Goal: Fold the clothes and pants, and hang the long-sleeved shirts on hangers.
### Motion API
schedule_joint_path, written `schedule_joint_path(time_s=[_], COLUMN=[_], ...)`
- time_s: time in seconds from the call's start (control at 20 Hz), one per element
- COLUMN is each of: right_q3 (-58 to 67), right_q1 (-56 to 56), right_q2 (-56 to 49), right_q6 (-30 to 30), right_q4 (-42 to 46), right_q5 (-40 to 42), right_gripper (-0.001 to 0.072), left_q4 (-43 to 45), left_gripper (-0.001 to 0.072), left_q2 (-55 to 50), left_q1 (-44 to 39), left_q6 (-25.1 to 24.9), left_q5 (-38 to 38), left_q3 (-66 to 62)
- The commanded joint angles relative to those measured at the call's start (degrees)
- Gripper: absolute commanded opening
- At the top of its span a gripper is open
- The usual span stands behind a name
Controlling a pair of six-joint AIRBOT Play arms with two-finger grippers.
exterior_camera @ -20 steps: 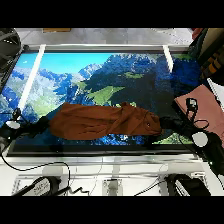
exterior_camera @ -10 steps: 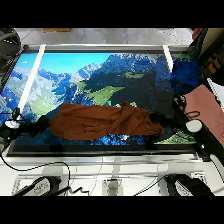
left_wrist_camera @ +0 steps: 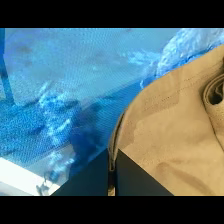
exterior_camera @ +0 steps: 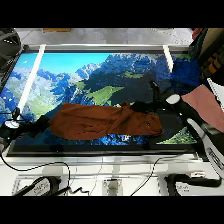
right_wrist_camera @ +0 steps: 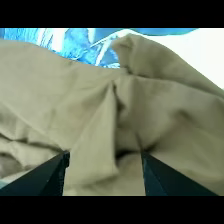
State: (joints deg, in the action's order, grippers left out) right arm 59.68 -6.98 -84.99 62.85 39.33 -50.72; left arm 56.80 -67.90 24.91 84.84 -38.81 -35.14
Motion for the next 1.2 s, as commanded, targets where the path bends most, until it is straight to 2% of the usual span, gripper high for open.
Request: schedule_joint_path(time_s=[0.0,0.15,0.3,0.35,0.4,0.6,0.8,0.95,1.0,1.05,1.15], right_q3=[7.54,9.70,10.19,10.19,10.19,10.19,10.19,10.19,10.19,10.19,10.21], right_q1=[-0.68,-0.68,-0.68,-0.68,-0.87,-2.84,-5.64,-6.29,-6.27,-6.27,-6.27], right_q2=[-7.43,-9.53,-10.36,-10.51,-10.54,-10.51,-10.49,-10.49,-10.45,-10.36,-10.03], right_q6=[-0.57,0.13,4.26,4.37,4.28,0.39,0.33,-0.98,-1.03,-1.05,-1.36], right_q4=[-0.20,1.55,9.35,10.21,10.03,9.79,10.56,10.49,10.56,10.60,10.54], right_q5=[-9.11,-12.02,-13.00,-13.42,-13.55,-9.86,-4.72,-4.79,-4.90,-4.94,-4.92], right_gripper=[0.0519,0.0513,0.0512,0.0493,0.0469,0.0469,0.0468,0.0440,0.0397,0.0302,0.0169], left_q4=[0.00,-0.02,-0.02,-0.02,-0.02,-0.02,0.00,0.15,0.15,0.15,0.15], left_gripper=[0.0014,0.0014,0.0014,0.0014,0.0014,0.0014,0.0014,0.0014,0.0014,0.0014,0.0014], left_q2=[0.02,0.02,0.02,0.02,0.02,0.02,0.02,0.02,0.02,0.02,0.02], left_q1=[0.02,0.02,0.02,0.02,0.02,0.02,0.02,0.02,0.02,0.02,0.02], left_q6=[-0.24,-0.22,-0.22,-0.22,-0.22,-0.22,-0.22,-0.22,-0.24,-0.24,-0.24], left_q5=[0.04,0.04,0.04,0.04,0.04,0.04,0.04,0.04,0.04,0.07,0.04], left_q3=[-0.02,-0.02,-0.02,-0.02,-0.02,-0.02,-0.02,-0.02,-0.02,-0.02,-0.02])
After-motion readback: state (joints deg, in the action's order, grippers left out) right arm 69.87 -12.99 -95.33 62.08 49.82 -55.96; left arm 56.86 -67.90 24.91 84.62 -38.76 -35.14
